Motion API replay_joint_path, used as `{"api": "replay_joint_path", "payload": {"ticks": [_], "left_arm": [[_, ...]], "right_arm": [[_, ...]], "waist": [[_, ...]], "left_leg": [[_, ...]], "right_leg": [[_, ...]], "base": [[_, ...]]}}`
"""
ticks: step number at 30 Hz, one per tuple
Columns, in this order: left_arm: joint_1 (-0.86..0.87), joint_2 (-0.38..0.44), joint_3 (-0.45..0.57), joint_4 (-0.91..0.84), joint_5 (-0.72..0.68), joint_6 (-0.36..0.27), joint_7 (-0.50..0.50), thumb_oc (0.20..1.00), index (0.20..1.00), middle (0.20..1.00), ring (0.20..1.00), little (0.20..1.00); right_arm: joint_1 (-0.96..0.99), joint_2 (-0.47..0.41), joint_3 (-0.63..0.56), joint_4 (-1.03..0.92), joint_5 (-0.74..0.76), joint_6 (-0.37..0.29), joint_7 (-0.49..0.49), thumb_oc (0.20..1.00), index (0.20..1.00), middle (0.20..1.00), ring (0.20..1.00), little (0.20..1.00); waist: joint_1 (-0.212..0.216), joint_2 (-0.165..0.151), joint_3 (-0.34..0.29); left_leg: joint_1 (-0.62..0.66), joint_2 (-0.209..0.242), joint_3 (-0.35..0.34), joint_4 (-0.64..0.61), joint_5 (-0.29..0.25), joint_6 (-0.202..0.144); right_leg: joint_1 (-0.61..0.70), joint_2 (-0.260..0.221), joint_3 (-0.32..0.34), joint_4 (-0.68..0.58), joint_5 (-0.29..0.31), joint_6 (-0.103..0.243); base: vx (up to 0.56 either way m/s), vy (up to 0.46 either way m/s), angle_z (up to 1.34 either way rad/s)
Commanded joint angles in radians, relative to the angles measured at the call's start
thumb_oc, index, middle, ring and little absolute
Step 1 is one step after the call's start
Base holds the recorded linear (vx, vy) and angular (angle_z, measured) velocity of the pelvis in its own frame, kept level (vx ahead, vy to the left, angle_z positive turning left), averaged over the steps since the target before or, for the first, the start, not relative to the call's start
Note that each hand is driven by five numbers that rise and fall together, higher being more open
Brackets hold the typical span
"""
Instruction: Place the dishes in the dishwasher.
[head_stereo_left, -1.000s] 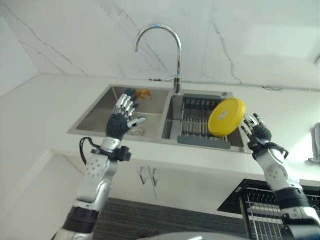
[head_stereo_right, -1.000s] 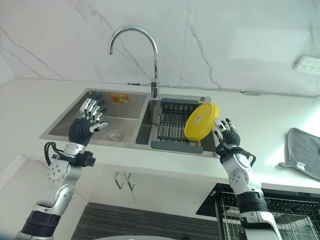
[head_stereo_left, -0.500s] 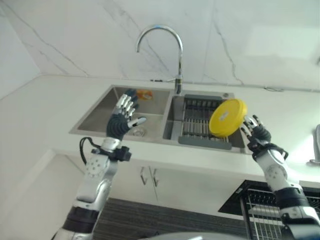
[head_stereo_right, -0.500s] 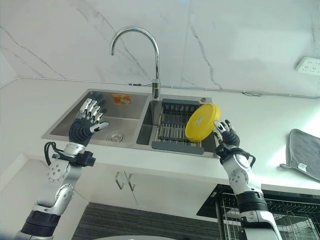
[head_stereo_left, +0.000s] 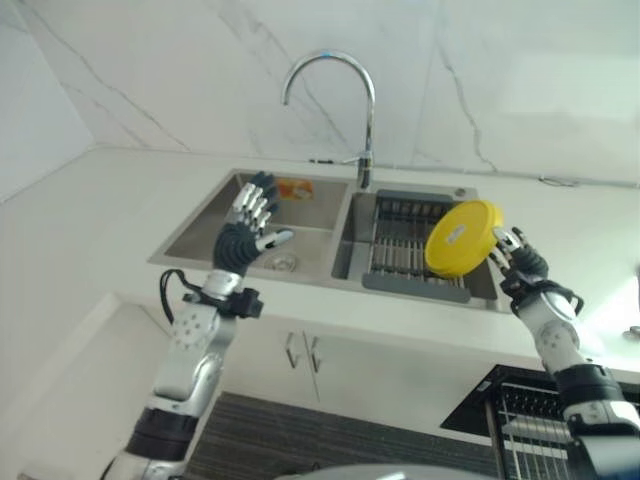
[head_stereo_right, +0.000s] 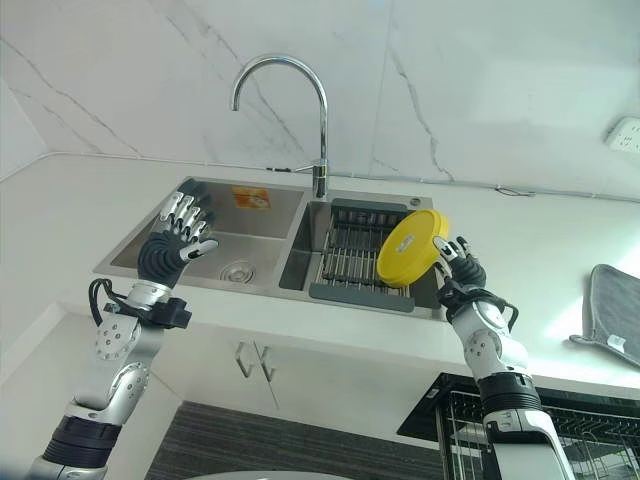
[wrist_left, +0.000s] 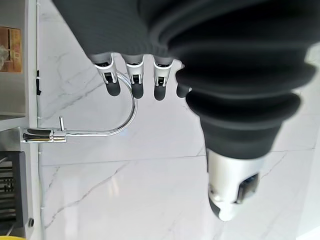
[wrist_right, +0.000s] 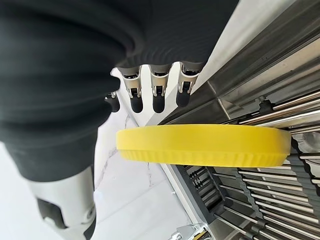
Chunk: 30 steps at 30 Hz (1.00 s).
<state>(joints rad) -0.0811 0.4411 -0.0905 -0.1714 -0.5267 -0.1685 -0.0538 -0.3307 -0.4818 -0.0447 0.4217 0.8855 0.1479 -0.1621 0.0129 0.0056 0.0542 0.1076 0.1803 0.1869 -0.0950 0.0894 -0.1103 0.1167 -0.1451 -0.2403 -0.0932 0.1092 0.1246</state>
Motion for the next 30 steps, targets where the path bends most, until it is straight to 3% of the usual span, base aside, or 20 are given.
{"api": "replay_joint_path", "payload": {"ticks": [1,14,30], "left_arm": [[-0.112,0.060,-0.041,0.022,0.001,-0.026,0.007,1.000,1.000,1.000,1.000,1.000],[-0.113,0.070,-0.039,0.029,0.003,-0.022,0.017,1.000,1.000,1.000,1.000,1.000],[-0.113,0.076,-0.042,0.034,0.000,-0.017,0.024,1.000,1.000,1.000,1.000,1.000]], "right_arm": [[-0.163,-0.042,0.019,0.029,0.030,-0.025,0.005,1.000,1.000,1.000,1.000,1.000],[-0.201,-0.061,0.035,0.079,0.035,0.014,0.006,1.000,1.000,1.000,1.000,1.000],[-0.220,-0.071,0.036,0.130,0.055,0.007,0.006,1.000,1.000,1.000,1.000,1.000]], "waist": [[0.036,-0.031,0.021],[0.045,-0.031,0.021],[0.055,-0.030,0.022]], "left_leg": [[0.048,0.055,0.016,0.008,-0.104,-0.026],[0.049,0.053,0.013,0.008,-0.102,-0.027],[0.049,0.047,0.004,0.008,-0.104,-0.026]], "right_leg": [[0.037,-0.066,-0.062,0.006,-0.091,0.042],[0.045,-0.064,-0.070,0.006,-0.096,0.038],[0.052,-0.063,-0.077,0.006,-0.098,0.037]], "base": [[0.00,0.000,0.00],[0.00,-0.002,0.02],[0.00,0.000,0.00]]}}
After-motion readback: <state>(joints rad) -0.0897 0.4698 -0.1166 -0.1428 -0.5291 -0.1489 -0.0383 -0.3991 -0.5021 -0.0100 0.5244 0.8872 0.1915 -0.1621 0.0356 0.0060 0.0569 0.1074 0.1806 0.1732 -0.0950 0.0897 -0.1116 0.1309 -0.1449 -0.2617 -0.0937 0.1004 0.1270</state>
